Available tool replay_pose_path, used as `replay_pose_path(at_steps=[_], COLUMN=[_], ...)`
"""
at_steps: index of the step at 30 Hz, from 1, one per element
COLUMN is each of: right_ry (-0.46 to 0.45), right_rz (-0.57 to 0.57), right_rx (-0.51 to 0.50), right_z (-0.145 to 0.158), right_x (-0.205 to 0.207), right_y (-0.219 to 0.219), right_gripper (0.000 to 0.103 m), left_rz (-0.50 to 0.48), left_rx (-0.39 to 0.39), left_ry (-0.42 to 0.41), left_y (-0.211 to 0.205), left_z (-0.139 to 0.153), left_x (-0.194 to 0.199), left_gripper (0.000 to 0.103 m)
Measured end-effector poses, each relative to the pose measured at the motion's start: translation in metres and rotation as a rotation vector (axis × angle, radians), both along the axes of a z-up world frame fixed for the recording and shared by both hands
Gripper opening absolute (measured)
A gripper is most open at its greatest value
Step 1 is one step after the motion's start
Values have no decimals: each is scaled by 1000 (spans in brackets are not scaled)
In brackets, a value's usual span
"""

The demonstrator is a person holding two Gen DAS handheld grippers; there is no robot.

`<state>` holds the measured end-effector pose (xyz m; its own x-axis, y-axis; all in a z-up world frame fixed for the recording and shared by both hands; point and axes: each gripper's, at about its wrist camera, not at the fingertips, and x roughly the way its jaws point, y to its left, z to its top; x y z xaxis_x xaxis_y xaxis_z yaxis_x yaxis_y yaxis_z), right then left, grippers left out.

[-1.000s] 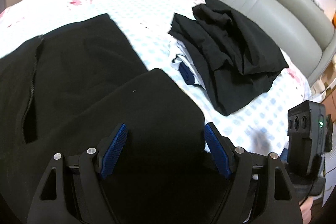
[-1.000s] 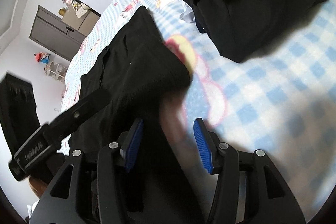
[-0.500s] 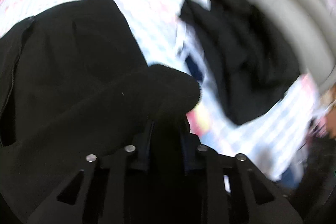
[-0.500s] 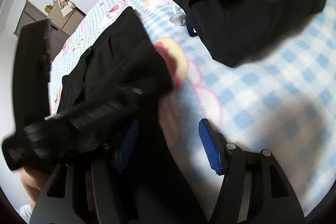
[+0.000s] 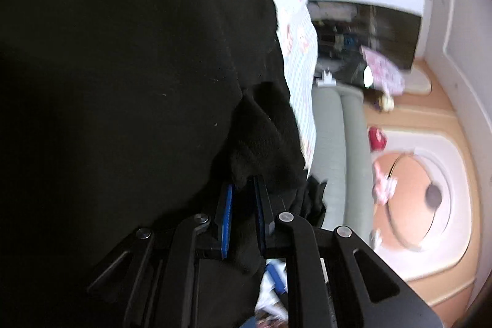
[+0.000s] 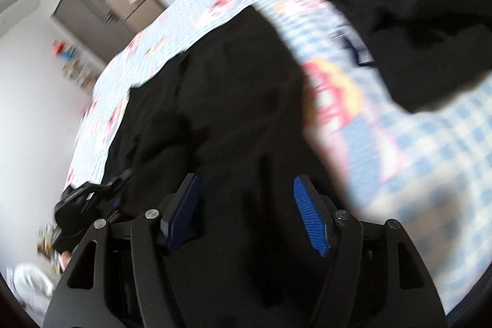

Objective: Fold clothes

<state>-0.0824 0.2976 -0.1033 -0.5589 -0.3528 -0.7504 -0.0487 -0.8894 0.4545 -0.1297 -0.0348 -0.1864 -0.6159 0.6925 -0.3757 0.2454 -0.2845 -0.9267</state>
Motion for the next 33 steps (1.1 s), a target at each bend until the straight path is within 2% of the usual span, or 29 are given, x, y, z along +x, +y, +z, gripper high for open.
replay_pose_path(at_steps=[4, 5, 6, 7, 9, 14, 17, 18, 19, 20, 21, 22, 24, 28, 30, 32, 33], right_ry=[2, 0, -5, -9, -13, -3, -31, -47, -64, -79, -92, -106, -108, -92, -92, -86, -80], right_rz=[70, 74, 75, 74, 82, 130, 176, 188, 199, 202, 203, 204, 207, 186, 166, 158, 157], right_rx=[43, 50, 53, 56, 66, 109, 45, 24, 5, -1, 0, 2, 14, 38, 27, 17, 21], right_z=[1, 0, 1, 2, 4, 9, -1, -6, -11, -16, -19, -23, -23, -16, -12, -7, -4], right_x=[5, 4, 2, 0, -3, -10, -21, -24, -27, -28, -27, -26, -20, -6, -2, 2, 4], right_y=[-24, -27, -28, -28, -30, -38, -45, -49, -53, -58, -62, -65, -69, -64, -61, -60, -61], right_gripper=[65, 65, 65, 65, 65, 65, 66, 66, 66, 66, 66, 66, 66, 67, 67, 67, 67], left_rz=[-114, -121, -126, -125, -106, -68, -105, -115, -117, -108, -98, -88, -63, 77, 145, 162, 150], left_rx=[-223, -256, -283, -303, -329, -333, -357, -369, -402, -465, -528, -570, -586, -530, -546, -584, -578], left_ry=[43, 60, 74, 87, 107, 149, 140, 138, 122, 87, 51, 43, 115, 260, 249, 176, 130], left_y=[9, 11, 12, 12, 8, -6, -2, 1, 5, 9, 13, 17, 26, 13, 1, -10, -15], left_z=[29, 35, 39, 43, 48, 56, 54, 52, 52, 53, 54, 59, 82, 133, 135, 119, 105], left_x=[8, 11, 14, 16, 19, -2, -31, -38, -46, -52, -58, -60, -49, 13, 41, 58, 60], left_gripper=[11, 14, 22, 37, 56, 71, 73, 71, 60, 42, 13, 12, 12, 12, 12, 12, 12])
